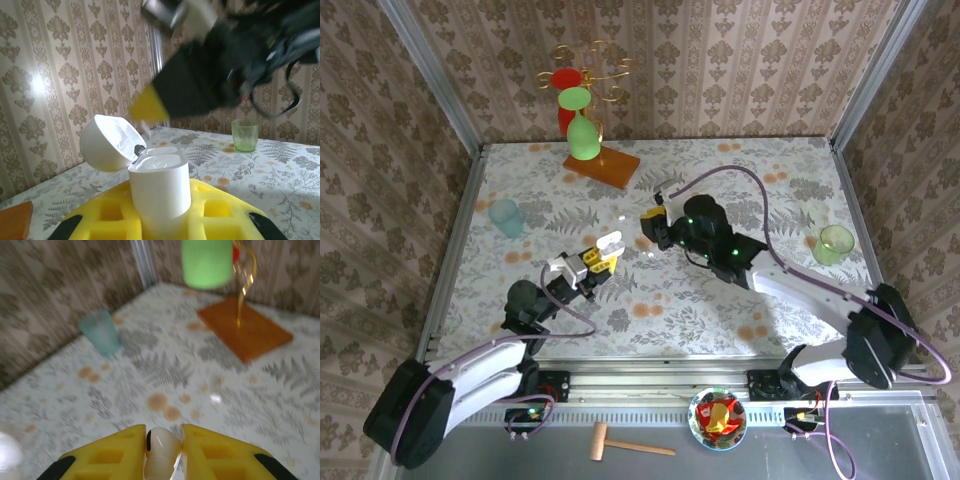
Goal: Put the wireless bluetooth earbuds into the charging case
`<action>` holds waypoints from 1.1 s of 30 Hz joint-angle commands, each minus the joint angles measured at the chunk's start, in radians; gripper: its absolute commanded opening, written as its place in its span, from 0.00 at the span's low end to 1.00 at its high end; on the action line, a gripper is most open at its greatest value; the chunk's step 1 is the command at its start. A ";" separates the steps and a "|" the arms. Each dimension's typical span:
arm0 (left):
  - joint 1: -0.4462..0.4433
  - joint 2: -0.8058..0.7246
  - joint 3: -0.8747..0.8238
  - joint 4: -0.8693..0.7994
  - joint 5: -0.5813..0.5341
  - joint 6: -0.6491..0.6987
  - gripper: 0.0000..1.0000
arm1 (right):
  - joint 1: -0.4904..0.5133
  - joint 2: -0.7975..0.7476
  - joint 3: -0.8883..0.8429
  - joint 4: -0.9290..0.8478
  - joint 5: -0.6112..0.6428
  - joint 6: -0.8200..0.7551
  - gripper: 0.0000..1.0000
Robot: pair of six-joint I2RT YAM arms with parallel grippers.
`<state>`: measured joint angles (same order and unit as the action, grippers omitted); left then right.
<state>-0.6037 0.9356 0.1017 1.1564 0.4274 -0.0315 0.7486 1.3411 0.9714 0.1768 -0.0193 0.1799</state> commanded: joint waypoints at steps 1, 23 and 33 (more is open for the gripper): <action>-0.029 0.048 0.039 0.133 -0.046 -0.010 0.03 | 0.053 -0.069 -0.024 0.122 0.006 -0.021 0.23; -0.066 0.084 0.088 0.130 -0.152 -0.063 0.04 | 0.166 0.020 -0.001 0.283 -0.117 0.050 0.23; -0.067 0.082 0.095 0.129 -0.147 -0.075 0.04 | 0.174 0.079 0.005 0.302 -0.133 0.060 0.23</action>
<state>-0.6617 1.0218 0.1677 1.2430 0.2871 -0.0795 0.9150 1.3914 0.9638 0.4335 -0.1406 0.2214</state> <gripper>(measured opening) 0.158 0.229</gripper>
